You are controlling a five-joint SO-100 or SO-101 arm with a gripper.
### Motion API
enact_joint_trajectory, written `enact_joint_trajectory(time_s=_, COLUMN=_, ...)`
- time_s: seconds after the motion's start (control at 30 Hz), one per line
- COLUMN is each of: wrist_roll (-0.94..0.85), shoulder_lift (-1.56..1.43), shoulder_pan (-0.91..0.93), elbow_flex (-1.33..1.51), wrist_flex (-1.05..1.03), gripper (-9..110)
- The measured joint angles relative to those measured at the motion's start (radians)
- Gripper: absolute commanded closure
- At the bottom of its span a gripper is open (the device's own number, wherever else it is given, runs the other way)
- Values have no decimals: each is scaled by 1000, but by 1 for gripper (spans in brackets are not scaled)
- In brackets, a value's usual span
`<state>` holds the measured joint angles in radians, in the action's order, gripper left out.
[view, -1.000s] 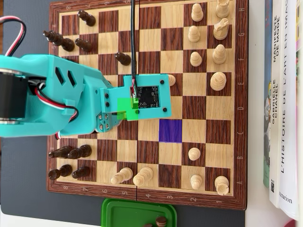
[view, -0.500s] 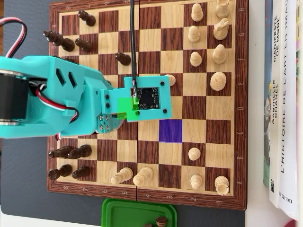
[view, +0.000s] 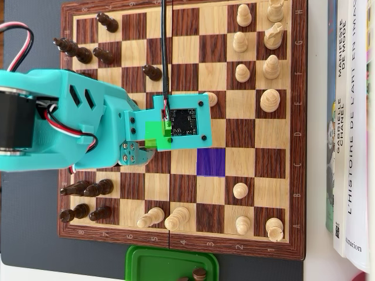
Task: Play chess
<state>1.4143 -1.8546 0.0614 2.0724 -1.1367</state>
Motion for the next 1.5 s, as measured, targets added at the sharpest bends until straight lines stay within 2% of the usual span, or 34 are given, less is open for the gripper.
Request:
enact_joint_trajectory(time_s=0.53, wrist_roll=0, shoulder_lift=-143, shoulder_pan=0, elbow_flex=-29, wrist_flex=0, gripper=88)
enact_joint_trajectory(time_s=1.13, wrist_roll=0, shoulder_lift=-517, shoulder_pan=0, elbow_flex=17, wrist_flex=0, gripper=88)
enact_joint_trajectory(time_s=1.23, wrist_roll=0, shoulder_lift=-588, shoulder_pan=0, elbow_flex=72, wrist_flex=51, gripper=88)
enact_joint_trajectory(time_s=1.5, wrist_roll=0, shoulder_lift=-792, shoulder_pan=0, elbow_flex=281, wrist_flex=342, gripper=88)
